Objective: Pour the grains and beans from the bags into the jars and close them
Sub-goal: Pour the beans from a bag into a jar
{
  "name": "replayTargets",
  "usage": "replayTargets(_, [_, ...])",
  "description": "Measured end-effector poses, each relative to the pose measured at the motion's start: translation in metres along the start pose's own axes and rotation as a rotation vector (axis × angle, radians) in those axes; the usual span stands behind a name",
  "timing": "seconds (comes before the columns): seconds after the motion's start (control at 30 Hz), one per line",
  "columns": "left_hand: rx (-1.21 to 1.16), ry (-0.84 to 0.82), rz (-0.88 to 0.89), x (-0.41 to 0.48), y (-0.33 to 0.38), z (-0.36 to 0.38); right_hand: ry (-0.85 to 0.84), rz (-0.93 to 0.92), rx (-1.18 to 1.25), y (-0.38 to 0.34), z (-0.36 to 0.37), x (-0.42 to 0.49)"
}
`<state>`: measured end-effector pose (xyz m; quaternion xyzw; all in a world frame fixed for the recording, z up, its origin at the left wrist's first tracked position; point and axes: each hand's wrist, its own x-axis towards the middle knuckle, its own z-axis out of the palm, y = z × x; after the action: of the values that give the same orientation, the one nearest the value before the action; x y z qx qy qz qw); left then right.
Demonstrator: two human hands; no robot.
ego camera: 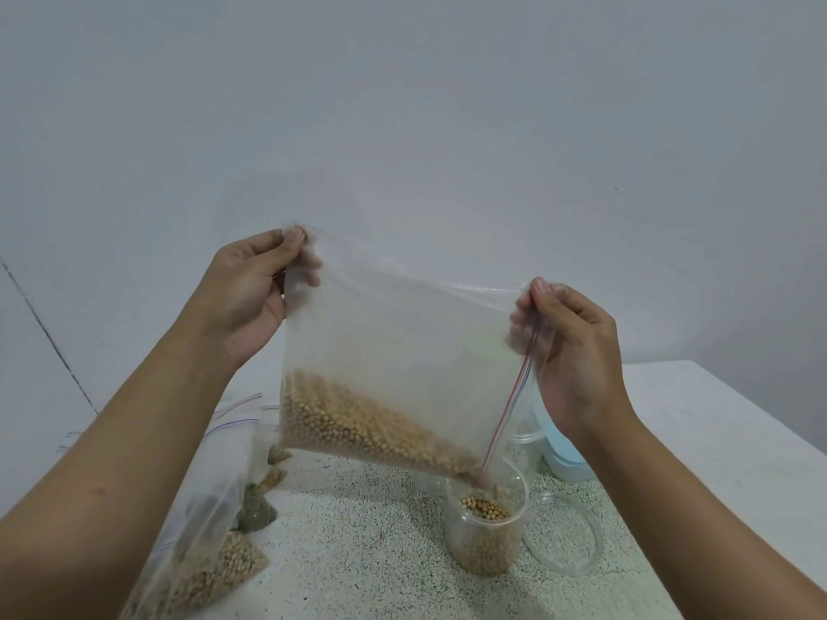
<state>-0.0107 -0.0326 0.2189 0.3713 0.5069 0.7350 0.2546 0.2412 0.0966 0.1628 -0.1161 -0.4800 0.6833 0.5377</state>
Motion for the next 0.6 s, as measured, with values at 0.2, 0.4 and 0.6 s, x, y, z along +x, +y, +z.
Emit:
replayTargets(0.2, [0.009,0.000,0.007,0.0010,0.0025,-0.0006,0.004,0.008,0.010,0.0016,0.0013,0.0011])
replayTargets(0.4, [0.005,0.009,0.009,0.0026,0.0059,-0.0012,0.002,0.016,0.015,0.0028,0.0041,0.0026])
replayTargets(0.6, [0.011,0.024,0.013,0.0038,0.0083,-0.0013,-0.009,0.010,0.023,0.0033,0.0065,0.0042])
